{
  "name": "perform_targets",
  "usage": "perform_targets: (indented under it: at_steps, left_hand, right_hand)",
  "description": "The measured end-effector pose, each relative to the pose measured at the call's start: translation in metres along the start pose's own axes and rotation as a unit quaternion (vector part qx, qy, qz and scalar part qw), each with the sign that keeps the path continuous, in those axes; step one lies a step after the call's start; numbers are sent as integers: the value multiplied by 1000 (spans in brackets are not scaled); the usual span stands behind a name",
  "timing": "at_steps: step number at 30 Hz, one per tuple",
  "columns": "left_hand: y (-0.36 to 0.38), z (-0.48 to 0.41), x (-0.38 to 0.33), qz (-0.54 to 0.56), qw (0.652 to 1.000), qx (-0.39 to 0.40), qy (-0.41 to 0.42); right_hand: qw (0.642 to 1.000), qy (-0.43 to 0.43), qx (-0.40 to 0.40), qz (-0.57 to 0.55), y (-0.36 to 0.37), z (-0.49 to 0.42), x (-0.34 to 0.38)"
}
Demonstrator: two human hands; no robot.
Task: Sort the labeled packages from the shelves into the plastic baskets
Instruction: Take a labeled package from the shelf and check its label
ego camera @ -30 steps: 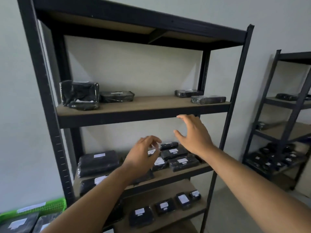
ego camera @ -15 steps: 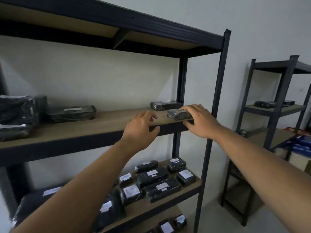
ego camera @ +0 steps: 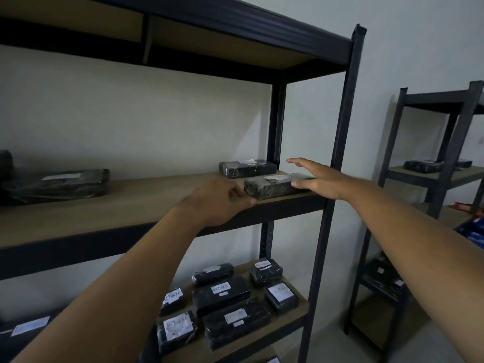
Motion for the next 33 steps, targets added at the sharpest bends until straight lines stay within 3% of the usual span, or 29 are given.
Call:
perform_targets:
  at_steps: [4,8,14,22,33]
  left_hand:
    - [2,2,2,4,1000,2,-12]
    - [2,0,-1,-4,1000,5,-30]
    - [5,0,-2,-33,998,6,-47]
    - [9,-3,2,-27,998,2,-65]
    - [10,-6,5,-38,997,1,-60]
  right_hand:
    - [998,2,59,-39,14,-18,-6]
    - [994,-13,37,-102,25,-23,-12]
    - [988,-51,-99,-110,30,-17,-27]
    - [944,-129,-262,-152,46,8,-31]
    - [931,-147,-280,-181,50,18,-32]
Point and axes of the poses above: each hand's wrist, its own z-axis away from the middle knuckle, its own y-axis out of the palm, x = y × z, the point moved 1 cm from there along -z, towards the middle knuckle, and after that the axes turned 14 degrees about -x, right-handed, at the moved point
